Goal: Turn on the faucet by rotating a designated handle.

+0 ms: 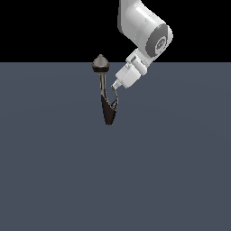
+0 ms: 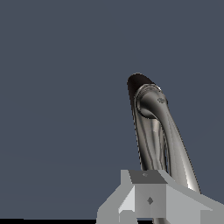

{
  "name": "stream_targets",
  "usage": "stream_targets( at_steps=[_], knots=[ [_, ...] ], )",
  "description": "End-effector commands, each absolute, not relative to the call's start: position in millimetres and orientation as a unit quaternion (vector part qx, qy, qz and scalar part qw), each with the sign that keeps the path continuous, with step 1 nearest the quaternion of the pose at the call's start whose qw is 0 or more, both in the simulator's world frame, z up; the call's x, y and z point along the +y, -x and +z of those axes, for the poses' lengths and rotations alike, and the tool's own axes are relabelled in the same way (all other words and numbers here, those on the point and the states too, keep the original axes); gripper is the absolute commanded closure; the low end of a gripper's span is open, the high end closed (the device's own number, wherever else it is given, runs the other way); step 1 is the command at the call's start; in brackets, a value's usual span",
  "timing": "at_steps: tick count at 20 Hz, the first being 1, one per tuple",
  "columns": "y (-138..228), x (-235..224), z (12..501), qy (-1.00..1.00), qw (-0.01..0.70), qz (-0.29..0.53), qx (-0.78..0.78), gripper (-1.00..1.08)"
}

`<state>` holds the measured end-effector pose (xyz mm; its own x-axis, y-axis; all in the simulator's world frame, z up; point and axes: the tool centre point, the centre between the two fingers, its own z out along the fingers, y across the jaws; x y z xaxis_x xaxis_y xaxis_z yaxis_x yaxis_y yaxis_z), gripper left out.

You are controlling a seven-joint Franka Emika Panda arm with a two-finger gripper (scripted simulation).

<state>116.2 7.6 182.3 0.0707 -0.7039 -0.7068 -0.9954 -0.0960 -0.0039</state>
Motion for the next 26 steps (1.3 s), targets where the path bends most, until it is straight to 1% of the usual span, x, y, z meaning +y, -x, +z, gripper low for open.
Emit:
stream_targets(
  at_steps=[1, 10, 12, 26],
  knots=[
    [-110.3, 8.6, 183.7, 0.685, 0.258, 0.282, 0.621, 1.08],
    [-88.9, 11.4, 188.7, 0.684, 0.259, 0.282, 0.621, 1.08],
    [-93.8, 6.1, 185.5, 0.682, 0.26, 0.278, 0.625, 1.08],
    [-51.0, -6.5, 174.8, 0.684, 0.259, 0.281, 0.621, 1.08]
  ],
)
